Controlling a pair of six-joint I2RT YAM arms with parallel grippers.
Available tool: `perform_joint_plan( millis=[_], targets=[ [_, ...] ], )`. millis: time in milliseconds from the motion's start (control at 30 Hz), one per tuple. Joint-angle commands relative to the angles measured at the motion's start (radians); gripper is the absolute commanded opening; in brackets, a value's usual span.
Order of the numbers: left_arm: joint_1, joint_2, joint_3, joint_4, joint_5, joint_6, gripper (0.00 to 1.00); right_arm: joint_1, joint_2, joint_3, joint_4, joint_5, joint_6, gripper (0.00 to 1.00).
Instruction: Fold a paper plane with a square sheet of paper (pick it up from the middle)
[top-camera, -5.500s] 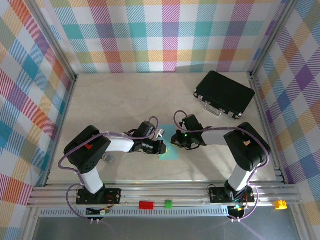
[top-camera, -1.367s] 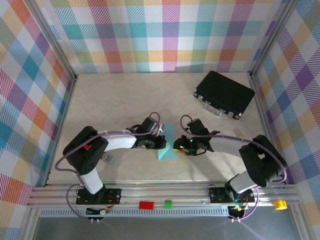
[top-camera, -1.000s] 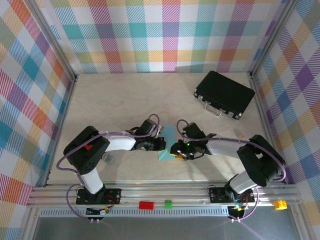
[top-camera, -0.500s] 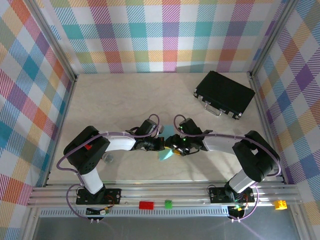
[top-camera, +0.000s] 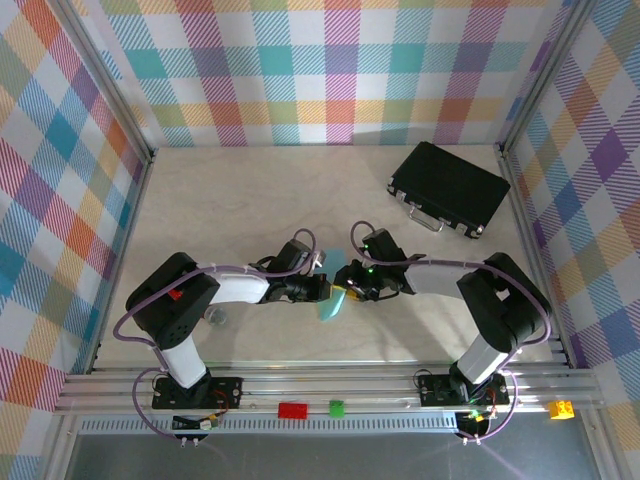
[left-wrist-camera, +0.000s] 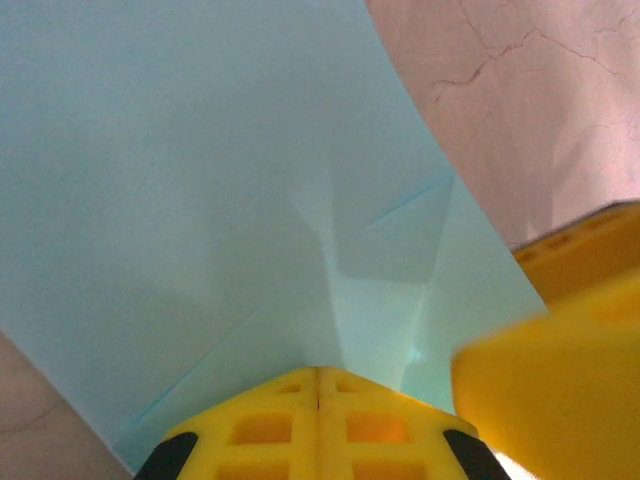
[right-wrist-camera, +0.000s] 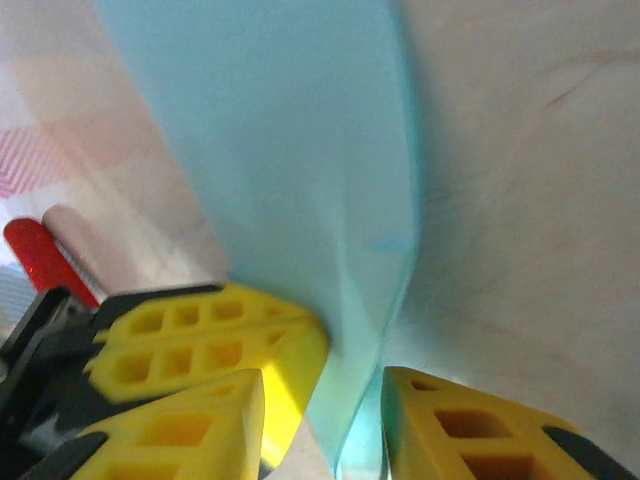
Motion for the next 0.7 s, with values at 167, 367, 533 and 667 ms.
perform_joint_plan(
  millis=[167, 367, 533, 667],
  targets=[
    [0.000, -0.001, -0.031, -0.024, 0.012, -0.016, 0.00, -0.034, 0.040, 0.020, 0.013, -0.016, -0.062, 0.33],
    [0.003, -0.007, -0.033, -0.015, 0.020, -0.023, 0.00, -0.047, 0.066, 0.009, 0.074, -0.059, -0.063, 0.23],
    [0.003, -0.028, -0.027, -0.030, 0.033, -0.026, 0.00, -0.056, 0.074, -0.013, 0.124, -0.071, -0.063, 0.18],
    [0.007, -0.040, -0.027, -0.026, 0.042, -0.033, 0.00, -0.068, 0.070, -0.016, 0.132, -0.076, -0.075, 0.12]
  ],
)
